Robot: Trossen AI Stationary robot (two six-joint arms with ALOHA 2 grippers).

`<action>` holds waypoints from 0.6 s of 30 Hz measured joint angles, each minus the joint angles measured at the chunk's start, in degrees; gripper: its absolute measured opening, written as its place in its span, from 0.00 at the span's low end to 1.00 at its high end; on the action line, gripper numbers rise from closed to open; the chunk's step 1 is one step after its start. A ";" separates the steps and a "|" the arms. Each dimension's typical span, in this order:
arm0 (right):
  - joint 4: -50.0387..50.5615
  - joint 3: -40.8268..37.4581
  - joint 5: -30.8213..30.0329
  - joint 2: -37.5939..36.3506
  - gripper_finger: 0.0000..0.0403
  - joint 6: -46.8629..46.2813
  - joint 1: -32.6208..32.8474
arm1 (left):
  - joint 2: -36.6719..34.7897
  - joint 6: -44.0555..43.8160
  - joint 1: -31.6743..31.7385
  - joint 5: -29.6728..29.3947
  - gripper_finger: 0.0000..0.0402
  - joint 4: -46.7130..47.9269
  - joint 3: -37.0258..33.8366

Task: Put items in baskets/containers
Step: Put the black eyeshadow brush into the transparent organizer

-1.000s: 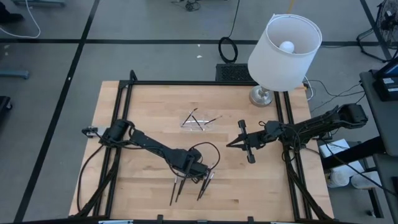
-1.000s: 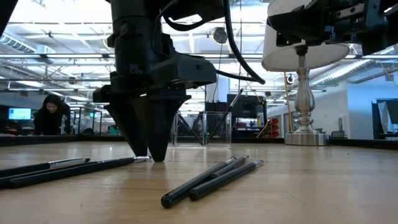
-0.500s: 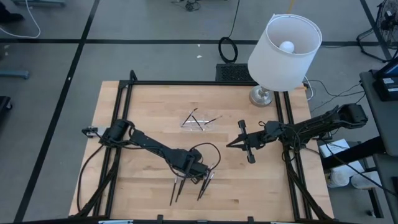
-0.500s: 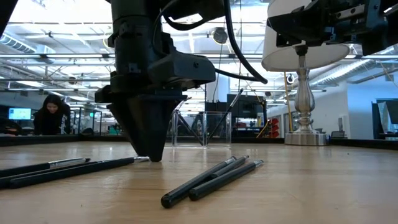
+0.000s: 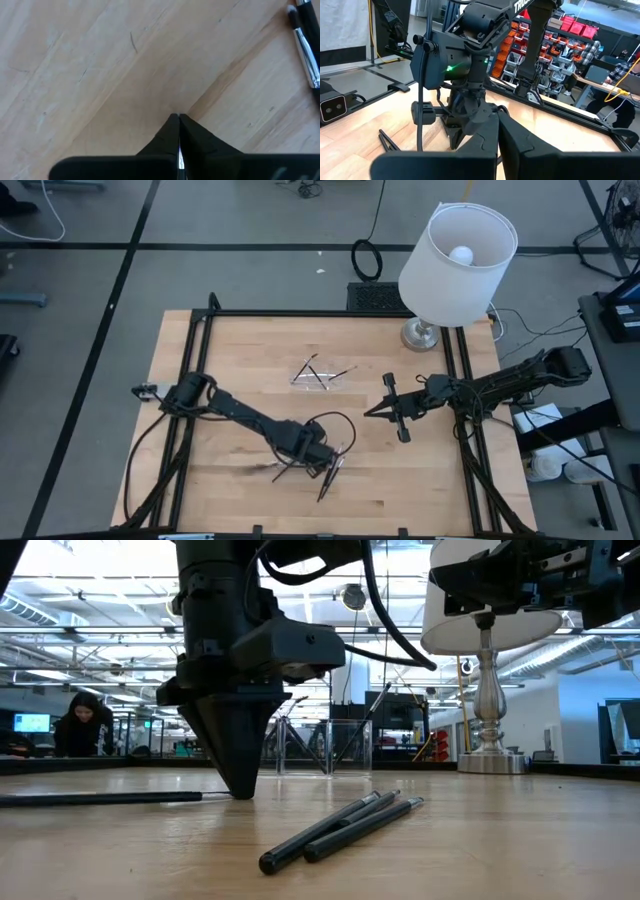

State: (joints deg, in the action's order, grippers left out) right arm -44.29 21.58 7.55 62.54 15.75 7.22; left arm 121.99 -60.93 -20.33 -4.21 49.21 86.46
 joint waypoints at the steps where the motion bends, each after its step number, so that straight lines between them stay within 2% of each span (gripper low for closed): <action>1: 0.00 0.00 0.00 0.00 0.00 0.00 -0.02 | 0.01 0.35 -0.09 -0.31 0.02 0.00 0.00; 11: 0.00 0.00 0.00 0.02 0.00 0.17 0.00 | 0.01 1.59 -0.74 -1.45 0.01 0.00 0.10; 18: 0.02 0.00 0.00 0.00 0.00 0.15 0.00 | 0.71 8.08 -1.32 -5.16 0.00 0.67 4.48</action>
State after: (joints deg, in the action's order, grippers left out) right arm -44.28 21.58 7.55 62.54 15.90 7.22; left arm 122.69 -52.85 -21.65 -9.37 49.88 90.94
